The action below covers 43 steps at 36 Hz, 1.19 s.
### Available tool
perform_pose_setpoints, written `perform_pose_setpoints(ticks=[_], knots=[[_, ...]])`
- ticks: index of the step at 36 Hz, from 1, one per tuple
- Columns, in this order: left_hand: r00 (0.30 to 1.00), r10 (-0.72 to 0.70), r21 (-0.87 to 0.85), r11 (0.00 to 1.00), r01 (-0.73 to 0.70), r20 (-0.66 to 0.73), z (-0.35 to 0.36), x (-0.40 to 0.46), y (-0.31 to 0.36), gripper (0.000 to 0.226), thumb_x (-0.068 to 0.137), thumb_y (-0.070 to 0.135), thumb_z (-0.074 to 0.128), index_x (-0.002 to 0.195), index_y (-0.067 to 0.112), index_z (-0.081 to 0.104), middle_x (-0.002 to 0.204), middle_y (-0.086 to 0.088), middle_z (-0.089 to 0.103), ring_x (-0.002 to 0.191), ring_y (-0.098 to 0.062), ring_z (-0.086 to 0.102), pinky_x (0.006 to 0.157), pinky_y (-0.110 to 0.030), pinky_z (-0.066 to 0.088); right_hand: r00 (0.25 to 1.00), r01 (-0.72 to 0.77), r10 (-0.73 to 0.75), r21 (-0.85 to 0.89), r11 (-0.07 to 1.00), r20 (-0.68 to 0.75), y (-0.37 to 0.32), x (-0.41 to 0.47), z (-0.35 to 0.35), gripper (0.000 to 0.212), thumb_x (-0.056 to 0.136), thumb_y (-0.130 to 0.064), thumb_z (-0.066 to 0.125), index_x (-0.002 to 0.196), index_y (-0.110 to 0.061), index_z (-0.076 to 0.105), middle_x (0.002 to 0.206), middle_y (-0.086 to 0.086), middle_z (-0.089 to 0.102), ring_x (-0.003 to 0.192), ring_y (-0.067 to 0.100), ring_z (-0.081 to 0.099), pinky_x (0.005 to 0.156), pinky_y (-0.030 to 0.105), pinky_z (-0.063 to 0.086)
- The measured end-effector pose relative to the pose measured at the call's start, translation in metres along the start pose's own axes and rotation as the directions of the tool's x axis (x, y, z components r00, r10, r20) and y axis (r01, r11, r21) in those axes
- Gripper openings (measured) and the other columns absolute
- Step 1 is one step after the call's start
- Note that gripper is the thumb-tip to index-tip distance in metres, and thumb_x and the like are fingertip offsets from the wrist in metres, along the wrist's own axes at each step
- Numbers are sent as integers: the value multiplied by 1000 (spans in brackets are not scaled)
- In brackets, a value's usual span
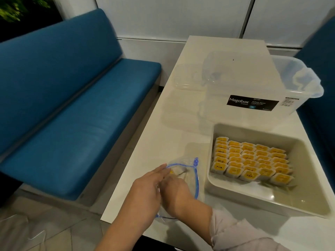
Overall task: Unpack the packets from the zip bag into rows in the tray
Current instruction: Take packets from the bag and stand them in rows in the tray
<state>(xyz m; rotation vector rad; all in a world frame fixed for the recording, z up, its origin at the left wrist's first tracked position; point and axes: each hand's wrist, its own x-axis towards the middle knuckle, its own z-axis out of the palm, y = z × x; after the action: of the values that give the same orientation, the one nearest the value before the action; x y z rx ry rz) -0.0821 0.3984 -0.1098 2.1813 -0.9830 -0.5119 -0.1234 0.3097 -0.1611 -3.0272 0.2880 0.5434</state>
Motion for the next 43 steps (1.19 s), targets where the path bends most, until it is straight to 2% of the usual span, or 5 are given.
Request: perform_pose_setpoints(ticks=[17,25,28,37,43], knots=[[998,-12,55,998,16,-67,-9,2,-8,48,90,0,47,123,33,57,129,30,40,112,16,38,87,11,18,958,-88,260,736,671,-122,39,-46,-46,18,77,-19,71,93,-26,68,89,-6,69,77,8,57,68,20,43],[953,-13,-163,986,-38,-302,-14,0,24,37,87,5,55,105,37,63,108,29,61,100,14,55,81,5,36,934,134,349,983,-130,-81,63,-68,-60,13,72,3,75,77,-7,69,69,6,66,52,4,56,49,13,43],[965,-74,-372,928,-25,-250,-12,0,37,31,79,17,71,102,36,61,95,21,68,87,4,64,74,-9,49,924,179,375,949,-258,-72,65,-69,-62,15,75,4,72,74,-9,65,63,4,61,40,3,42,40,14,30],[985,-154,-582,809,81,-77,3,13,53,41,72,15,76,106,28,59,85,2,74,82,-13,71,77,-29,54,929,179,356,965,-191,-102,79,-77,-68,14,74,-7,78,79,-13,67,65,4,60,44,6,42,44,17,34],[992,-122,-675,735,65,-38,4,19,56,34,75,2,72,103,18,61,85,-4,74,83,-18,71,77,-28,55,892,178,403,979,101,-204,96,-85,-89,10,87,-18,66,78,-19,70,63,-9,61,49,-2,47,50,14,38]])
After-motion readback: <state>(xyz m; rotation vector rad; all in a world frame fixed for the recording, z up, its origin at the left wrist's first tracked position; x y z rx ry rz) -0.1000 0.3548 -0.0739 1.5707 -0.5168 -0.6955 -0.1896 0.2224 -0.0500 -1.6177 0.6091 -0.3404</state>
